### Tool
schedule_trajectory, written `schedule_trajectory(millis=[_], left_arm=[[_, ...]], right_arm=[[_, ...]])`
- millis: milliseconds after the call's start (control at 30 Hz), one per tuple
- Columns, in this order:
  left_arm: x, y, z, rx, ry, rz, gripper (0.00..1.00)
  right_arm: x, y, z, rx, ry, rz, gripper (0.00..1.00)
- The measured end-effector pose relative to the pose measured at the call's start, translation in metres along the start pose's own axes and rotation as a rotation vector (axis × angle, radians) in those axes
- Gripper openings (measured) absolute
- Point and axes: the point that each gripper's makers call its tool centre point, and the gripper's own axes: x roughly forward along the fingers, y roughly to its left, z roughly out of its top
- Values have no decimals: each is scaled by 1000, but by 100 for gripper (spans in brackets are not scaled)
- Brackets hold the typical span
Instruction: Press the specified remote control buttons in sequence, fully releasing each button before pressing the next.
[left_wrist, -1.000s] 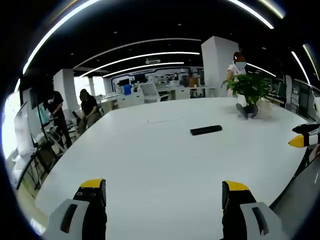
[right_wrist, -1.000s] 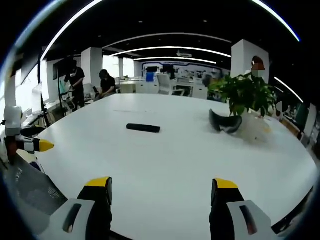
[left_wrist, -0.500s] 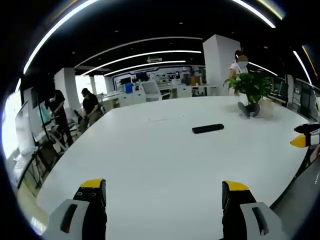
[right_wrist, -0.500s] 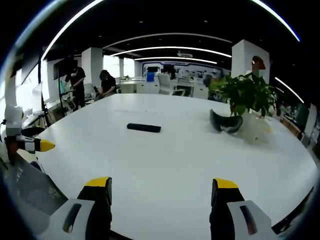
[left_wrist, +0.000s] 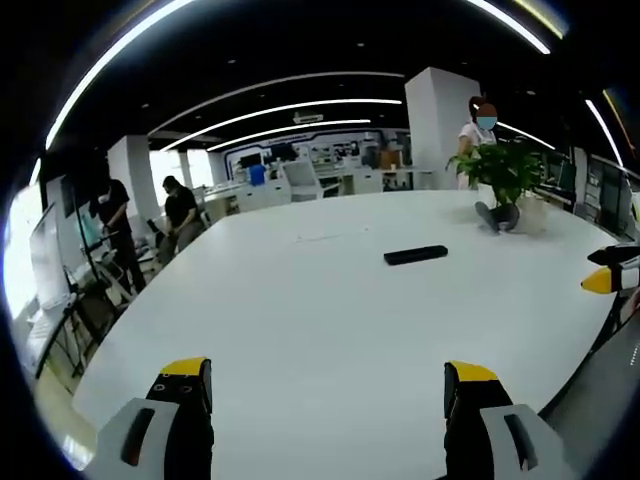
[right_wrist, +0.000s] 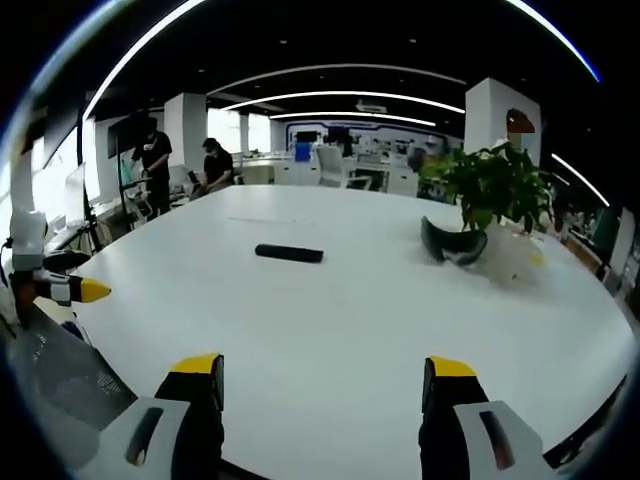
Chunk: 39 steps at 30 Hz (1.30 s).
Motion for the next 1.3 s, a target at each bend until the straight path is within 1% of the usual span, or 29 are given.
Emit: schedule_trajectory(millis=[367, 900, 1033, 1100, 1300], left_arm=[[0, -1, -1, 8, 9, -1, 100], [0, -1, -2, 12, 11, 2, 100], [-2, 1, 2, 10, -9, 11, 100], [-2, 0, 4, -2, -19, 3, 100], [-3, 0, 7, 3, -30, 0, 100]], right_arm=[[0, 0, -1, -1, 7, 1, 80], [-1, 0, 1, 5, -8, 4, 80], [-1, 1, 1, -2, -6, 7, 80], [-1, 1, 1, -1, -7, 9, 80], [0, 2, 0, -3, -1, 9, 80]])
